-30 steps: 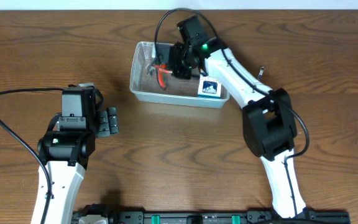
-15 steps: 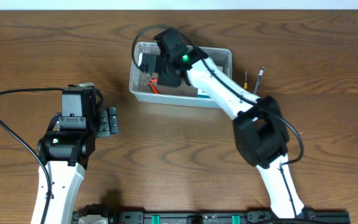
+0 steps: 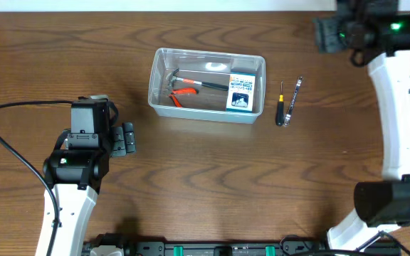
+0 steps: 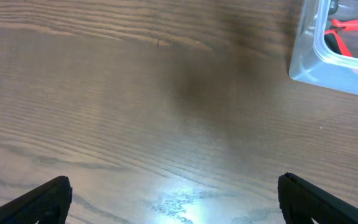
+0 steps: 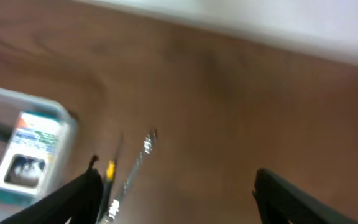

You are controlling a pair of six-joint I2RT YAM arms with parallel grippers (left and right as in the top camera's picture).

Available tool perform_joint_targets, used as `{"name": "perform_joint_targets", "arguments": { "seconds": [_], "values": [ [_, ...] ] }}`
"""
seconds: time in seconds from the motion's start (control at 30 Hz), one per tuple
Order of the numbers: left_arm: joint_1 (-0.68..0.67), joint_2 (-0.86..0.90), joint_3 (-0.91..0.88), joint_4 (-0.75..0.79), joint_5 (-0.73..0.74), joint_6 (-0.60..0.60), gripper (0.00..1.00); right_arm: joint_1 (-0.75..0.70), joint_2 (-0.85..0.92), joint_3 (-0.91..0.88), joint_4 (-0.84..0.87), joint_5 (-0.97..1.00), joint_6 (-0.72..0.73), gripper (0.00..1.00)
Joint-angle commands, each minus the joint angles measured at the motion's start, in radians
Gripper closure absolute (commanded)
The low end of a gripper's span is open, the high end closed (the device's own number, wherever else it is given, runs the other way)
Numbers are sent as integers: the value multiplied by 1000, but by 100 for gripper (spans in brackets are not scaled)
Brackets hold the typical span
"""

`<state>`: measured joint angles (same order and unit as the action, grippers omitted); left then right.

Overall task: Pack container
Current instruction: 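Move the right gripper back to the silver wrench, then grasp the silver wrench with the right gripper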

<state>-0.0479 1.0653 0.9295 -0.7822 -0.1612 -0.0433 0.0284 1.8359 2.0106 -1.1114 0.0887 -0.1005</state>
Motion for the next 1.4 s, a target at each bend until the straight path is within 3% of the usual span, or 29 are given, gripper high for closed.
{"name": "perform_joint_targets", "arguments": {
  "seconds": [0.0,0.1,0.3,0.5,0.77,1.03,1.37],
  "values": [
    [-3,1,15,-2,-8,17,2,-71,93,-72,-41,-110,169,25],
    [-3,1,15,-2,-8,17,2,-100,138,-163,-31,-209,168,35],
    [-3,1,15,-2,-8,17,2,-74,222,-315,24,-279,169,41],
    [-3,1,15,-2,-8,17,2,-31,254,-386,122,-273,290,50],
    [-3,1,15,-2,-8,17,2,21,260,-389,188,-115,491,49],
    [-3,1,15,-2,-8,17,2,98,261,-389,185,3,534,48],
    [-3,1,15,-2,-8,17,2,62,304,-390,176,-44,571,50]
  ]
}}
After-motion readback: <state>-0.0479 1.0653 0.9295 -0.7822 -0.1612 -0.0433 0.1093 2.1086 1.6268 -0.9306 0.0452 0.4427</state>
